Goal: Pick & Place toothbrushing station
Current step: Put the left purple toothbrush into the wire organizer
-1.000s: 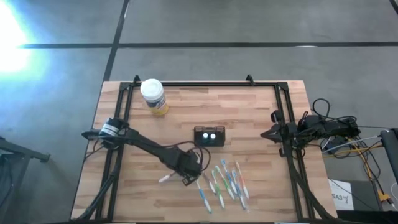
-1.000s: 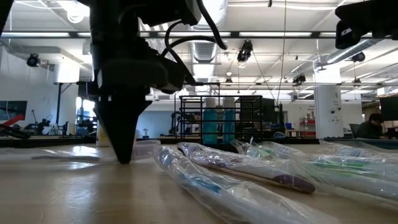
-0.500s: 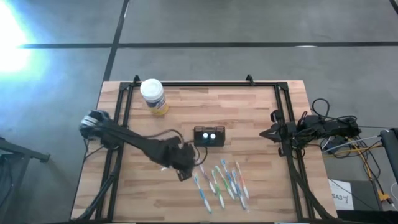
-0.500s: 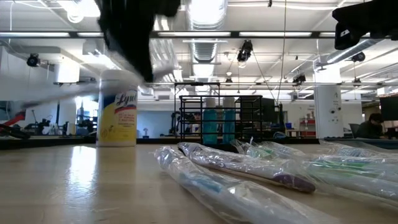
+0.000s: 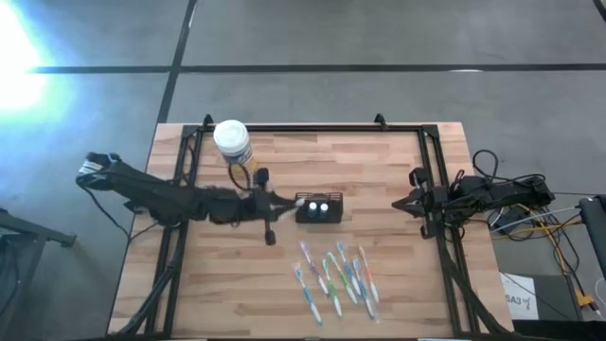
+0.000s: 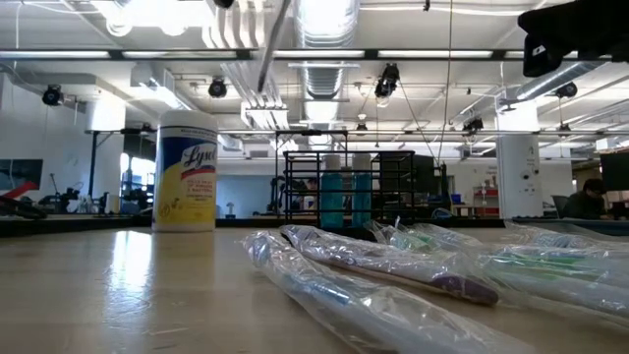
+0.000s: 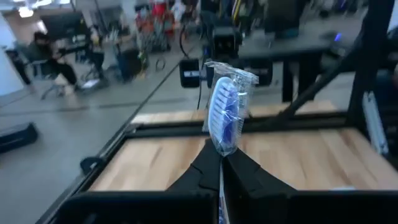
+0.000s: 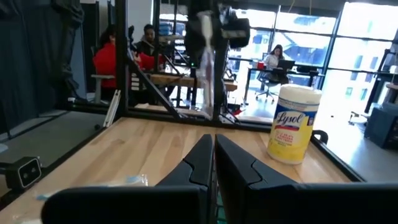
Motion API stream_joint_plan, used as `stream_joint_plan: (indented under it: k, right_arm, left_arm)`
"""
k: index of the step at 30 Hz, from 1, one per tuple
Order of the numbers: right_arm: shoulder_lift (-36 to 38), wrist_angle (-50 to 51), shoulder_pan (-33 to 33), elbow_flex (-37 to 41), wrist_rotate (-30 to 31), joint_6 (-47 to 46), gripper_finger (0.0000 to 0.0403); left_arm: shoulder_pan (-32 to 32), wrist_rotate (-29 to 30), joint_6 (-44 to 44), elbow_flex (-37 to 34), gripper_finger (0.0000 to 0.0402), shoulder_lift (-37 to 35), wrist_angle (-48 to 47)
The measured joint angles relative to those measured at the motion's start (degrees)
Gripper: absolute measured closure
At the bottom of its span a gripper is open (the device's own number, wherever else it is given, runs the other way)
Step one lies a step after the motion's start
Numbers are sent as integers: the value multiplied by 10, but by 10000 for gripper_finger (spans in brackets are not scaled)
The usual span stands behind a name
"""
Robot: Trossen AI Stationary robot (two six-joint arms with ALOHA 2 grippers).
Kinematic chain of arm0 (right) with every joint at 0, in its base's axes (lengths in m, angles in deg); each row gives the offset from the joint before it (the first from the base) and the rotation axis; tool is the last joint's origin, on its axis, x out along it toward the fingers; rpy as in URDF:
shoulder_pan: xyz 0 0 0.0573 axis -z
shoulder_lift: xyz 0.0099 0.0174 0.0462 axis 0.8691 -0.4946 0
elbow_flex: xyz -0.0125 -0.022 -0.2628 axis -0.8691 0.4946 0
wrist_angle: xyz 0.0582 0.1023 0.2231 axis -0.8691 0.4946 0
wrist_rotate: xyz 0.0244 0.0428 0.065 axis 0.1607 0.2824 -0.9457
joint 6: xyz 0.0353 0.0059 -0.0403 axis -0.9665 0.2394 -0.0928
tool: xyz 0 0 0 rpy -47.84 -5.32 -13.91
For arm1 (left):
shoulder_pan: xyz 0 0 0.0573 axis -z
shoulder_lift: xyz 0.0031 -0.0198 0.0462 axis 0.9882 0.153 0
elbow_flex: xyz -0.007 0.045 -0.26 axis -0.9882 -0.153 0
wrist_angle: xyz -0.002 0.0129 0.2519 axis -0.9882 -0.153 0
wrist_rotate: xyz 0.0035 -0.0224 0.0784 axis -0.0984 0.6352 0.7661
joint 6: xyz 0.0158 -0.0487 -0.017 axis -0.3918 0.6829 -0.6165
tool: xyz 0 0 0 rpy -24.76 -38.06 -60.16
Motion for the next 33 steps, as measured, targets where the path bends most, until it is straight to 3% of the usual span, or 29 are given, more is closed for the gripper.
stream_joint_plan:
  k: [6,9,20,33]
  right_arm:
    - [-8,-7,0,0,6,10,390]
    - [-7,-9,0,0,10,13,390]
    - [-7,-12,0,0,12,39,390]
    - [-7,-12,0,0,15,38,390]
  left_arm:
    - [-99,-155,10,-124,401,-6,234]
    - [-139,-189,26,-164,401,3,308]
    - [-194,-246,41,-181,401,84,396]
    - [-217,-247,38,-160,401,182,418]
